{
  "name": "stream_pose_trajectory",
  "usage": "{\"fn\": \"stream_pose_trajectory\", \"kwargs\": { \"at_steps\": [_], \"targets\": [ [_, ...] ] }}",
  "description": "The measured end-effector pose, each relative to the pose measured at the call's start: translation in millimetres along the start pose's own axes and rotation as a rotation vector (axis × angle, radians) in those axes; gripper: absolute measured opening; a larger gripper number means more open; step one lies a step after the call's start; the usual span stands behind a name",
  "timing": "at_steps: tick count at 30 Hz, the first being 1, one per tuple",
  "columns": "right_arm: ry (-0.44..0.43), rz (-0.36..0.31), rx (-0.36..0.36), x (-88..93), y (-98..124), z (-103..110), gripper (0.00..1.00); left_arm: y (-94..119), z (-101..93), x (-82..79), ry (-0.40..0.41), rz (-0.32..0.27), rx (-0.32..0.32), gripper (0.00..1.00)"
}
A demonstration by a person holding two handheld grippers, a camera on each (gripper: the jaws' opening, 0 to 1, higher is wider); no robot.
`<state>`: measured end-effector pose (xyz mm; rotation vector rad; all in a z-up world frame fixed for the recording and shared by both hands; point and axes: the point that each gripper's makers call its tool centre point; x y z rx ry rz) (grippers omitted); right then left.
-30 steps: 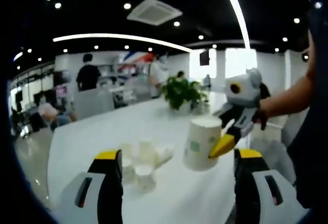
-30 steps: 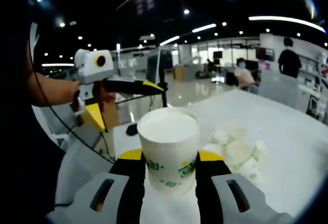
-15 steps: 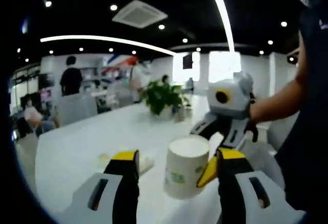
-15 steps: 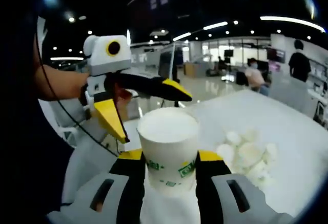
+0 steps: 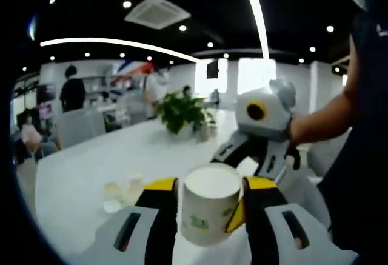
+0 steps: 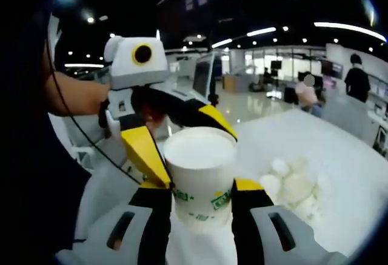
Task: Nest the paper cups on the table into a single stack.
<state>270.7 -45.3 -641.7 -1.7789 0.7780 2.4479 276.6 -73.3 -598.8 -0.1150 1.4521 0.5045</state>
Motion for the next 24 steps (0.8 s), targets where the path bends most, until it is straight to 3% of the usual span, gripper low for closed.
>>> {"fn": "stream_pose_trajectory", "kwargs": {
  "at_steps": [16, 24],
  "targets": [
    [0.046, 0.003, -0.001, -5.7, 2, 2, 0.36, -3, -2.2, -4.2, -0.052, -0.008, 0.004, 0.38],
    [0.100, 0.001, 0.035, -11.9, 9, -7, 0.44, -1, 4.2, -14.1, -0.046, -0.043, -0.003, 0.37]
  ]
}}
Point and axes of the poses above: the point that each gripper's makers call its tool centre point, and the gripper's own axes: y roughly backward along the fingers, z roughly to its left, x roughly out of its underside, and after that the axes turned 11 degrees about -y, right-handed
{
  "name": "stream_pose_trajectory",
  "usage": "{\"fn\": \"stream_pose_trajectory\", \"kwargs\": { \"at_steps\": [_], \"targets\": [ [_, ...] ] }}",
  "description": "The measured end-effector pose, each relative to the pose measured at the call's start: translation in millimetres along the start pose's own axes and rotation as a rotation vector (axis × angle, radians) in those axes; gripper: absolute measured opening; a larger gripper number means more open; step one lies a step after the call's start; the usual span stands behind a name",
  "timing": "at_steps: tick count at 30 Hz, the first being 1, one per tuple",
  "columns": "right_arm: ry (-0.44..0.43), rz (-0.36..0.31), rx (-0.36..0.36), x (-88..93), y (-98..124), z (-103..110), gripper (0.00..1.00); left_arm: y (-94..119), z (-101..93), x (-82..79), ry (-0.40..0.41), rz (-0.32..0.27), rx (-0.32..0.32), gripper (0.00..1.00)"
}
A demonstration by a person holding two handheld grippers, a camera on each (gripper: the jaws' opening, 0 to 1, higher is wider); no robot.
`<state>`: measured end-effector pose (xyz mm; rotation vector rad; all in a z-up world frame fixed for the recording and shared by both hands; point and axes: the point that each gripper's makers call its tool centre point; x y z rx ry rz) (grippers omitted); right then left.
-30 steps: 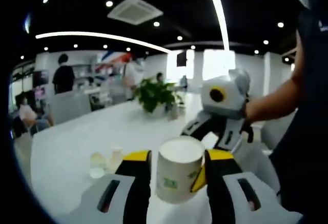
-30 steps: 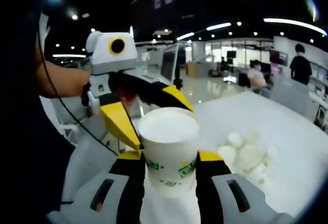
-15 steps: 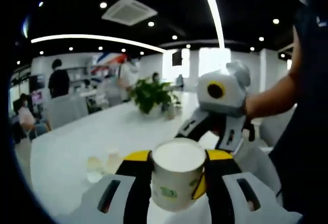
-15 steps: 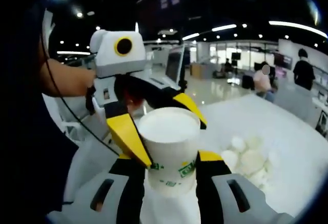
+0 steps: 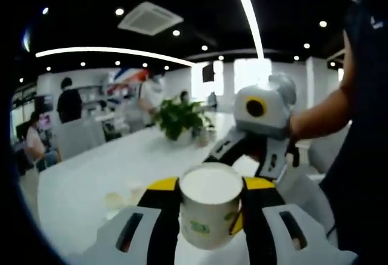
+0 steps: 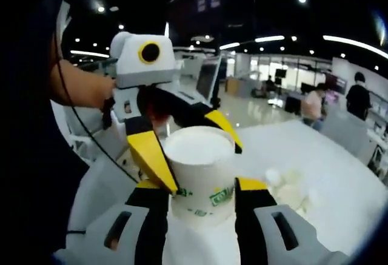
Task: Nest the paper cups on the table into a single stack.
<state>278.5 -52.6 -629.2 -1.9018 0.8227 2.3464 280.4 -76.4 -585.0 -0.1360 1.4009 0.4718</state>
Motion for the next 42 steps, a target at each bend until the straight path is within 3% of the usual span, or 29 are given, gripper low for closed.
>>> {"fn": "stream_pose_trajectory", "kwargs": {
  "at_steps": [4, 7, 10, 11, 15, 18, 21, 30, 34, 38, 42],
  "targets": [
    [-0.024, -0.054, 0.031, -7.0, 9, -11, 0.57, 4, 8.1, -5.4, 0.024, -0.025, -0.018, 0.37],
    [-0.016, -0.136, 0.089, -18.6, 19, -25, 0.71, 9, 15.6, -12.5, 0.058, -0.064, -0.037, 0.37],
    [-0.017, -0.190, 0.178, -24.2, 28, -42, 1.00, 12, 21.5, -16.3, 0.080, -0.086, -0.053, 0.37],
    [-0.003, -0.192, 0.181, -25.7, 33, -45, 0.98, 14, 23.9, -16.8, 0.087, -0.092, -0.059, 0.37],
    [-0.080, -0.228, 0.175, -26.2, 44, -49, 1.00, 16, 29.0, -20.9, 0.117, -0.122, -0.071, 0.37],
    [-0.089, -0.244, 0.159, -25.8, 49, -45, 0.93, 18, 31.5, -27.3, 0.140, -0.156, -0.081, 0.37],
    [-0.143, -0.251, 0.086, -26.6, 49, -31, 0.79, 18, 35.3, -32.9, 0.158, -0.188, -0.092, 0.37],
    [-0.175, -0.246, -0.017, -27.6, 42, -7, 0.44, 23, 45.2, -45.3, 0.241, -0.279, -0.122, 0.37],
    [-0.248, -0.299, -0.089, -39.9, 42, 1, 0.37, 23, 44.3, -46.1, 0.253, -0.291, -0.127, 0.37],
    [-0.294, -0.321, -0.110, -44.6, 45, -2, 0.34, 28, 45.5, -47.3, 0.281, -0.314, -0.125, 0.37],
    [-0.318, -0.349, -0.149, -53.1, 52, 0, 0.25, 34, 41.2, -39.7, 0.322, -0.286, -0.076, 0.37]
  ]
}}
Point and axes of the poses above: the point that each gripper's makers call its tool centre point, and the gripper's own axes: y roughly backward along the fingers, z roughly to its left, x roughly out of its underside, and after that the axes turned 11 degrees about -y, right-handed
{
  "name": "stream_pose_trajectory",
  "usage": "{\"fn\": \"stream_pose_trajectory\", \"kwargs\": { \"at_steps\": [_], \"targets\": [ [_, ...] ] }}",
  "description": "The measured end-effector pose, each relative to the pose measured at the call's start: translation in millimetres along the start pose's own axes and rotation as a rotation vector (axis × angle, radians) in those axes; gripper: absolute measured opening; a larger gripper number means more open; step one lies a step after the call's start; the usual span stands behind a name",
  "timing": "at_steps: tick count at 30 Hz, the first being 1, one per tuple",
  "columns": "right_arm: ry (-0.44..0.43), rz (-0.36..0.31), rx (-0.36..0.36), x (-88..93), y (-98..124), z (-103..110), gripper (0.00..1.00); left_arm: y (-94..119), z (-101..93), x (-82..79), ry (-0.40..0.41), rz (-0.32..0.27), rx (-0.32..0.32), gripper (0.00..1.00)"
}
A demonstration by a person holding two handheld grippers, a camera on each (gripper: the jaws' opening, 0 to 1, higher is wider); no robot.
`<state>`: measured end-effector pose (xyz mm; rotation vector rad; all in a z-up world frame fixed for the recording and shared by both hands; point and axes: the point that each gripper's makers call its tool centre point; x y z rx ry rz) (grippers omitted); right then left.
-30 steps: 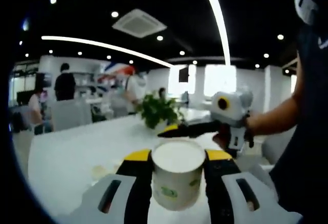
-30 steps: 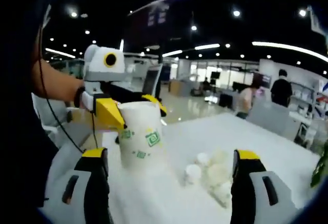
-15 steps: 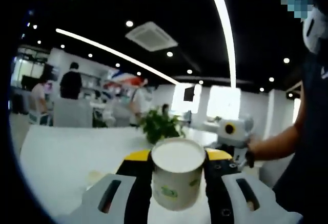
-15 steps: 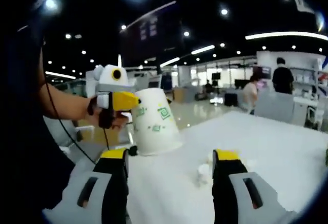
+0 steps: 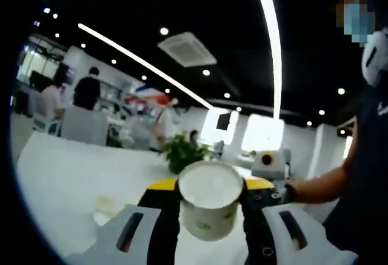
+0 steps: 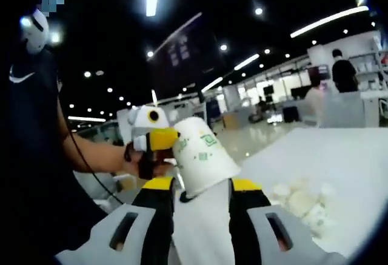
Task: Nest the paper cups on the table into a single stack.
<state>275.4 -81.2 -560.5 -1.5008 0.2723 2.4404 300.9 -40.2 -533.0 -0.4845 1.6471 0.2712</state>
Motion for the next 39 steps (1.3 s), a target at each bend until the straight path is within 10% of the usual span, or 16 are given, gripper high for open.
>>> {"fn": "stream_pose_trajectory", "kwargs": {
  "at_steps": [20, 39],
  "targets": [
    [-0.024, 0.081, -0.179, -5.4, 0, 39, 0.12, 26, -27.8, 26.5, -0.103, 0.197, 0.245, 0.37],
    [-0.062, 0.102, -0.205, -18.4, 3, 48, 0.00, 23, -25.9, 28.9, -0.109, 0.200, 0.236, 0.36]
  ]
}}
Point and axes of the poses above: the point that each gripper's makers call its tool centre point, and the gripper's own axes: y roughly backward along the fingers, z roughly to its left, x roughly out of its underside, and after that the axes turned 11 degrees about -y, right-handed
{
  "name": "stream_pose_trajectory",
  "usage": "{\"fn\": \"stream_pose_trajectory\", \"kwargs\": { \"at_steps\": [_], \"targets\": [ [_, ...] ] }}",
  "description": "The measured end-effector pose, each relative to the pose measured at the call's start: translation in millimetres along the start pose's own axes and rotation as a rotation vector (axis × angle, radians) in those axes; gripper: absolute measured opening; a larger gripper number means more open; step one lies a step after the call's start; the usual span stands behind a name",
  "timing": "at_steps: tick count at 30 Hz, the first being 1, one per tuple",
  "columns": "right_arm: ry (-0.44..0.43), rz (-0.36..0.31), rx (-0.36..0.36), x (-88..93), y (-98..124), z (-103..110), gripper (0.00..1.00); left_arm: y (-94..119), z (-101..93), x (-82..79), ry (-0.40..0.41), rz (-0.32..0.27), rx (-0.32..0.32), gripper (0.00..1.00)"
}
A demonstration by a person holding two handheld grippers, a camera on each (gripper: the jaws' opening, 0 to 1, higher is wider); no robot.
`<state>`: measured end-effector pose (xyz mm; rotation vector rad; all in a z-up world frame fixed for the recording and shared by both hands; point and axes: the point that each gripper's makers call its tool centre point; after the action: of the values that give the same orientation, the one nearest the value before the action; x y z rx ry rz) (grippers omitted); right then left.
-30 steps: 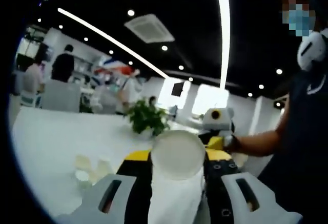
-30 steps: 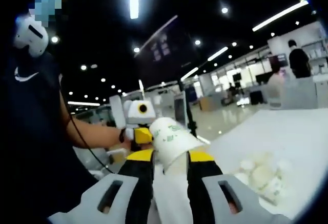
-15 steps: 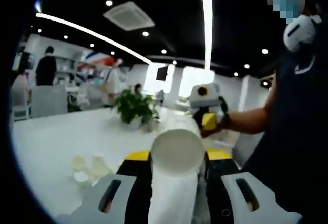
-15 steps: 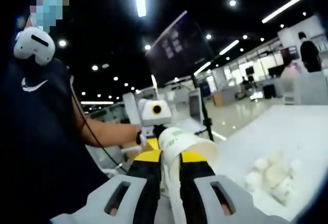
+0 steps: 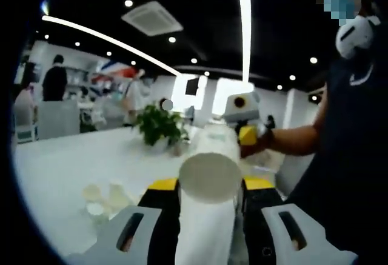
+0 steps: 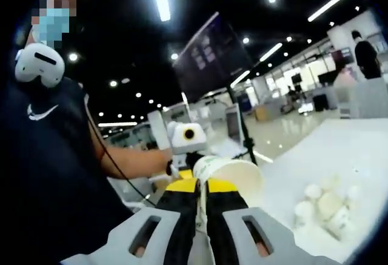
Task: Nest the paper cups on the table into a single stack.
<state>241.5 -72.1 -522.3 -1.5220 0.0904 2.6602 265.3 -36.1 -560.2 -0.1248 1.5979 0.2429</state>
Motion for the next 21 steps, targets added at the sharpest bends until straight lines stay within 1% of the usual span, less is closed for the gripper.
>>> {"fn": "stream_pose_trajectory", "kwargs": {
  "at_steps": [2, 3, 4, 6, 7, 8, 9, 10, 12, 14, 15, 18, 21],
  "targets": [
    [0.011, 0.011, 0.007, -1.2, -1, 0, 0.00, 0, 1.6, 0.3, 0.001, 0.003, -0.009, 0.39],
    [0.023, 0.016, 0.023, -2.4, -1, -3, 0.00, 0, 3.9, 1.6, 0.004, 0.013, -0.022, 0.42],
    [0.024, 0.017, 0.026, -2.8, -1, -3, 0.00, -1, 5.9, 2.6, 0.010, 0.019, -0.031, 0.47],
    [0.026, 0.013, 0.035, -6.3, 1, -6, 0.00, -1, 8.9, 1.8, 0.003, 0.014, -0.046, 0.53],
    [0.030, 0.009, 0.044, -9.1, 2, -7, 0.00, -1, 11.3, 1.9, -0.002, 0.015, -0.060, 0.59],
    [0.036, 0.010, 0.050, -10.8, 3, -8, 0.00, -1, 16.0, 3.2, -0.003, 0.027, -0.091, 0.66],
    [0.043, 0.014, 0.060, -12.1, 3, -9, 0.00, 0, 20.2, 4.6, -0.001, 0.037, -0.116, 0.76],
    [0.059, 0.029, 0.076, -13.0, 4, -10, 0.00, 2, 27.9, 6.9, 0.001, 0.050, -0.158, 0.83],
    [0.072, 0.045, 0.082, -16.2, 5, -10, 0.00, 6, 37.8, 10.7, -0.025, 0.076, -0.204, 0.93],
    [0.083, 0.060, 0.089, -21.6, 6, -10, 0.00, 11, 45.9, 14.1, -0.055, 0.099, -0.246, 0.97],
    [0.094, 0.073, 0.096, -22.8, 7, -10, 0.00, 13, 48.8, 16.1, -0.056, 0.109, -0.262, 0.98],
    [0.149, 0.137, 0.137, -26.1, 9, -13, 0.00, 19, 53.3, 17.0, -0.043, 0.115, -0.275, 0.98],
    [0.160, 0.181, 0.138, -27.3, 8, -10, 0.00, 25, 59.0, 16.8, -0.058, 0.120, -0.305, 0.98]
  ]
}}
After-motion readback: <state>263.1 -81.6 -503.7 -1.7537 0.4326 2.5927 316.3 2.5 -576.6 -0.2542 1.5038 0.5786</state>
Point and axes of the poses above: the point that each gripper's makers call its tool centre point, and the gripper's own axes: y roughly backward along the fingers, z roughly to its left, x roughly out of its underside, and after that the axes turned 11 degrees about -y, right-handed
